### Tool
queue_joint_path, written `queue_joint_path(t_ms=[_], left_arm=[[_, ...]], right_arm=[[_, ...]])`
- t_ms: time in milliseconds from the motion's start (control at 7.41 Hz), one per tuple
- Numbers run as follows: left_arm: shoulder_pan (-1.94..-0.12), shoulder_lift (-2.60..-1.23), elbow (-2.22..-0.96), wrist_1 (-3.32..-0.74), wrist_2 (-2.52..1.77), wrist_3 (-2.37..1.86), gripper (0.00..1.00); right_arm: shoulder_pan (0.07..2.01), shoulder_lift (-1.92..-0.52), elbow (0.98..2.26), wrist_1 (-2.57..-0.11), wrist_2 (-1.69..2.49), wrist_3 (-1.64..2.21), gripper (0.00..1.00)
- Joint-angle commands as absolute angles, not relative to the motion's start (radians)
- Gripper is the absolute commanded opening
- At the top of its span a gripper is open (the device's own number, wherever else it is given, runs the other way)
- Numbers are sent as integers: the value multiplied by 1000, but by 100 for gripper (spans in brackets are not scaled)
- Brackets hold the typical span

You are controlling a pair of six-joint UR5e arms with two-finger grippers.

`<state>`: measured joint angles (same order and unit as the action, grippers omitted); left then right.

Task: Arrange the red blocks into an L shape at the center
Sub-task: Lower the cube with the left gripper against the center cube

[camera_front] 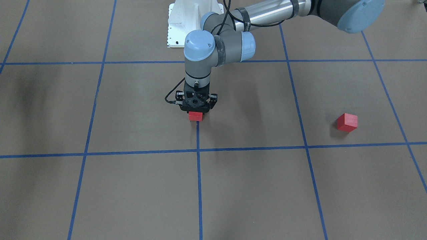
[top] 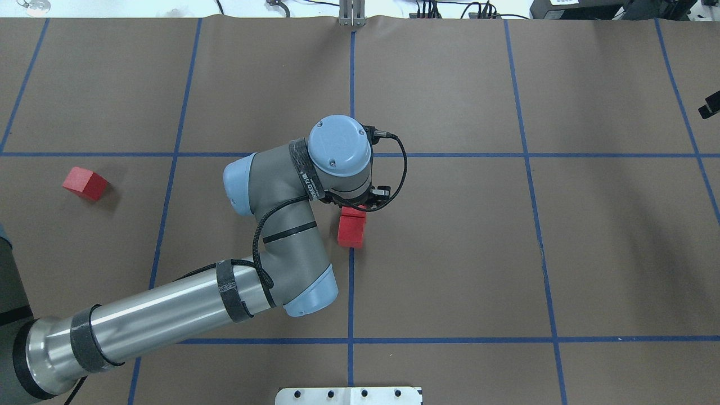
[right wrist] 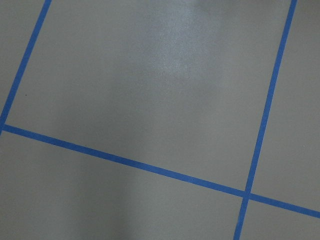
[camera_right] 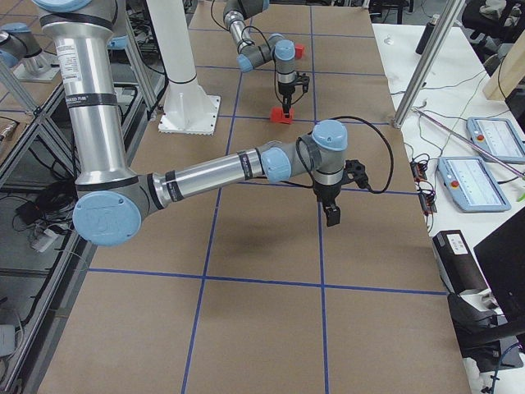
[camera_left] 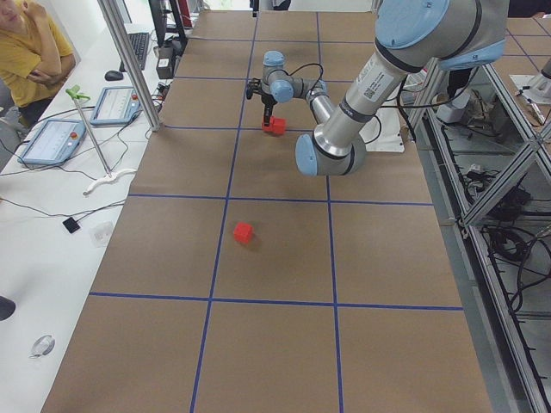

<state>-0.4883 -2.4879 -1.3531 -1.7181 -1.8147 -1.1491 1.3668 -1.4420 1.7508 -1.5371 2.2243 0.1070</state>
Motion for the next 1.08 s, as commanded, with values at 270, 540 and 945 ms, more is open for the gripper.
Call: queue_joint_path(t_ms=[270, 540, 945], left_arm=[[-488, -2487, -1353, -1720, -1815, -1147, 21], [-488, -2487, -1353, -1720, -1816, -1147, 29], [-486, -2487, -1351, -1720, -1815, -1146, 36]], right_arm=[[1367, -1442, 1752, -1537, 2224, 106, 100], [1367, -1442, 1750, -1537, 2224, 106, 100], [1367, -1445, 1750, -1537, 2223, 106, 100]])
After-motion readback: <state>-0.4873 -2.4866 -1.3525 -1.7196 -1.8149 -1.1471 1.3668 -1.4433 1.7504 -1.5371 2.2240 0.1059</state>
